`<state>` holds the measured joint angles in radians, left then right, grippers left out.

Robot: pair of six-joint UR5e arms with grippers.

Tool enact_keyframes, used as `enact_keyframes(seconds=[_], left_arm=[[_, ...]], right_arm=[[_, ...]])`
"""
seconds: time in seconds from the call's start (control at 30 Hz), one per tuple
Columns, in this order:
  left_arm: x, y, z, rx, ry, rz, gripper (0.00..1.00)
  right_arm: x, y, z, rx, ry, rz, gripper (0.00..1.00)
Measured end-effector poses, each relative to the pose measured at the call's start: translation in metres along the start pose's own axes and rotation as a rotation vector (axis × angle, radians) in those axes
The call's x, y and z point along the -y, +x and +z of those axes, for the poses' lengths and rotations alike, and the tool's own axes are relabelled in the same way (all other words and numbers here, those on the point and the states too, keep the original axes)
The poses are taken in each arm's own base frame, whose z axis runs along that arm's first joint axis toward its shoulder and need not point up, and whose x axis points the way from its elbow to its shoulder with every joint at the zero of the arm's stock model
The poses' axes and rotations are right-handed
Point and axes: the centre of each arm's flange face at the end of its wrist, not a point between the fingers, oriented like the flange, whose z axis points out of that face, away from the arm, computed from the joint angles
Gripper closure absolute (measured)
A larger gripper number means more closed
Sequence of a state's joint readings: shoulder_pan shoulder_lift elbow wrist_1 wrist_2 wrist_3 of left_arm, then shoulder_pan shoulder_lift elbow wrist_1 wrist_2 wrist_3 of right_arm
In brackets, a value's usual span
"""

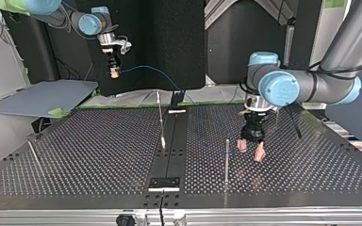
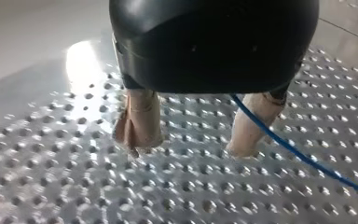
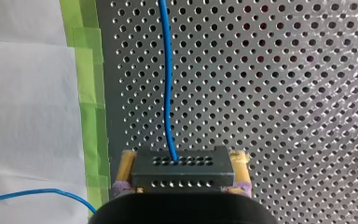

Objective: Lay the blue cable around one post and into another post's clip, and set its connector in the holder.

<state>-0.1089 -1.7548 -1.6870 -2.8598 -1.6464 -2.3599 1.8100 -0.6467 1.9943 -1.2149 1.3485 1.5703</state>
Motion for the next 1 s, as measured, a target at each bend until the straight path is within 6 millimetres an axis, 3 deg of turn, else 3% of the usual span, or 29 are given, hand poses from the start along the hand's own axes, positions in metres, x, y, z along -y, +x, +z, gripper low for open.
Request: enact_keyframes(seconds=[0.6, 1.0], left_arm=[[0.003, -0.015, -0.018, 0.013, 0.076, -0.173, 0.00], [0.011, -0.017, -0.019, -0.036, 0.167, -0.208, 0.00]], right_arm=[[0.002, 0.000, 0.000, 0.003, 0.004, -0.001, 0.99], [0.002, 0.000, 0.000, 0.001, 0.005, -0.003, 0.99]])
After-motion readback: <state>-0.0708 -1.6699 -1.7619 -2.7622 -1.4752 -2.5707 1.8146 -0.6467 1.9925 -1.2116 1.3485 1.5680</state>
